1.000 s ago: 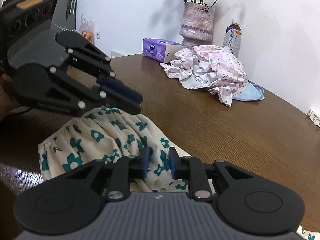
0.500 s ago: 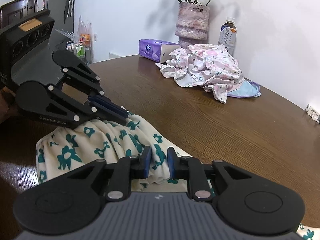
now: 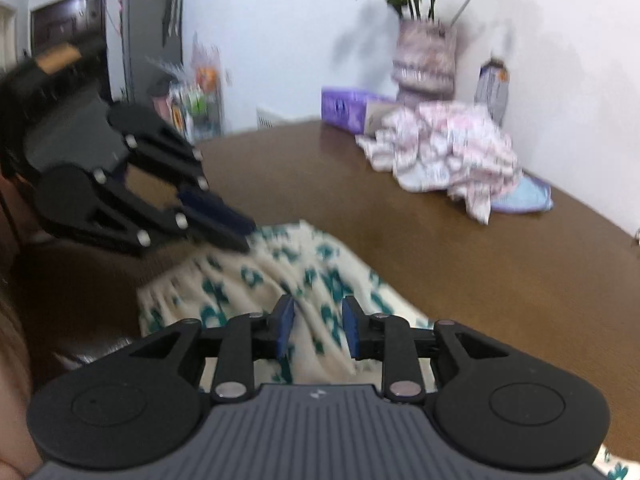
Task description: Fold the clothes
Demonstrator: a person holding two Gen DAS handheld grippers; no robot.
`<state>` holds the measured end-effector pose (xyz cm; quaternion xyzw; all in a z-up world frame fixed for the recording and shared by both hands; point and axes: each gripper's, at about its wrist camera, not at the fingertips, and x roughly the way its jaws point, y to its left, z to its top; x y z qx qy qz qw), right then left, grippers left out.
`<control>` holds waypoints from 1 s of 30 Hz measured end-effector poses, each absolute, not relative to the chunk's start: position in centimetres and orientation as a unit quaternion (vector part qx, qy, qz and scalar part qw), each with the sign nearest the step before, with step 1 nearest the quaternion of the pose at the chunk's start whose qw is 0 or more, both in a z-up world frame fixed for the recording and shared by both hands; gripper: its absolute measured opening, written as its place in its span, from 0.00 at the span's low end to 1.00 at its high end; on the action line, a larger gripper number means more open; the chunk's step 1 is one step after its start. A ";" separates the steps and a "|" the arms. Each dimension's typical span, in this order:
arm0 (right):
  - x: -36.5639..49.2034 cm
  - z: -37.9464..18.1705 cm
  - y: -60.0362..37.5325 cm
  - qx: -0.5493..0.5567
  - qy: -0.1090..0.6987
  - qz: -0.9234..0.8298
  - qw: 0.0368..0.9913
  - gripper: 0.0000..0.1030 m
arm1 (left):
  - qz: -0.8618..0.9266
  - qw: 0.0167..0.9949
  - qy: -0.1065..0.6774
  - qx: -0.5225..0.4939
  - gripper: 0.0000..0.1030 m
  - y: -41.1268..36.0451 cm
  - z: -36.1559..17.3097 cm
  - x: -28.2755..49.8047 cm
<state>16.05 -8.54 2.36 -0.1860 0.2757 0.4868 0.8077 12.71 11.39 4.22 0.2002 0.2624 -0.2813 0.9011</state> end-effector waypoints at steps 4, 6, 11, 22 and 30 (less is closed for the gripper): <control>15.5 1.3 -8.5 -0.203 0.270 0.480 0.809 0.14 | -0.269 0.904 0.261 0.204 0.05 10.8 3.6 12.5; 15.4 1.0 -8.8 -0.198 0.265 0.482 0.811 0.14 | -0.264 0.907 0.260 0.203 0.05 10.6 3.4 12.5; 14.9 1.7 -9.3 -0.182 0.259 0.474 0.822 0.15 | -0.242 0.917 0.251 0.195 0.06 10.4 4.0 11.9; 10.2 4.0 -11.5 -0.164 0.240 0.463 0.837 0.34 | -0.234 0.930 0.237 0.157 0.17 10.2 5.7 8.2; 10.6 1.6 -11.3 -0.184 0.272 0.449 0.831 0.13 | -0.204 0.923 0.270 0.182 0.17 8.6 3.1 8.6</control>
